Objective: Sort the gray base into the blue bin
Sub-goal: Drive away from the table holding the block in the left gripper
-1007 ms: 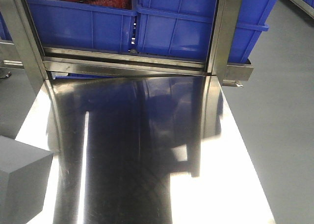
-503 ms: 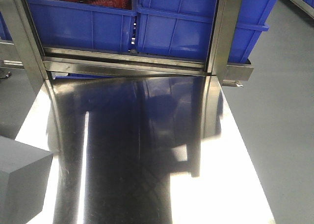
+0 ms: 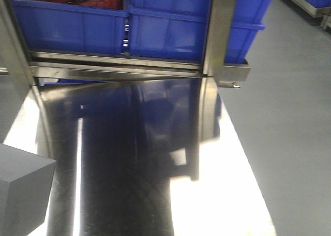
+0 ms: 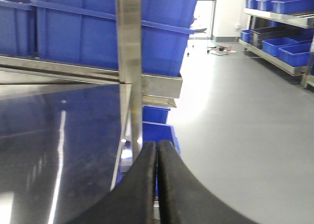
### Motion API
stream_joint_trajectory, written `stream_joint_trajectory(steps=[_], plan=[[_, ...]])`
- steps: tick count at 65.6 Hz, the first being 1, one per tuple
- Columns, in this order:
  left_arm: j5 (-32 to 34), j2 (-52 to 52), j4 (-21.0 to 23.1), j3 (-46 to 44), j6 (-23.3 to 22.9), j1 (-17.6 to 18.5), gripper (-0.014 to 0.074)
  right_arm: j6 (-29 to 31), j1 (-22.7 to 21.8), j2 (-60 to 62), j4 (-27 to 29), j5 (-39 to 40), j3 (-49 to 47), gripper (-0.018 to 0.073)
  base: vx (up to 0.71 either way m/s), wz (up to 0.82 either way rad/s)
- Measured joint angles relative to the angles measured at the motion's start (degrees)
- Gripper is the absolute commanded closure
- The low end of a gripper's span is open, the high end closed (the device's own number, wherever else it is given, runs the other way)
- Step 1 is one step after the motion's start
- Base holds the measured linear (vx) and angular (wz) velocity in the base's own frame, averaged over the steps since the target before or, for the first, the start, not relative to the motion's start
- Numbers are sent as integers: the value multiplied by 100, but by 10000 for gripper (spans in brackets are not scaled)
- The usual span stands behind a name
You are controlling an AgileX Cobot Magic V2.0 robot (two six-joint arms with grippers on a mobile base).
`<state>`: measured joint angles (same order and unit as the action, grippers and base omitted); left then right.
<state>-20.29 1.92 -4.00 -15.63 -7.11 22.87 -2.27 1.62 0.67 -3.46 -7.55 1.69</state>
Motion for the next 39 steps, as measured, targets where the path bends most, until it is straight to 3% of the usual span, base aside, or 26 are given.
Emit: stream_joint_trajectory(steps=[39], plan=[[0, 0, 0, 0, 0, 0, 602, 0, 0, 0, 0, 0, 0, 568, -6, -55]])
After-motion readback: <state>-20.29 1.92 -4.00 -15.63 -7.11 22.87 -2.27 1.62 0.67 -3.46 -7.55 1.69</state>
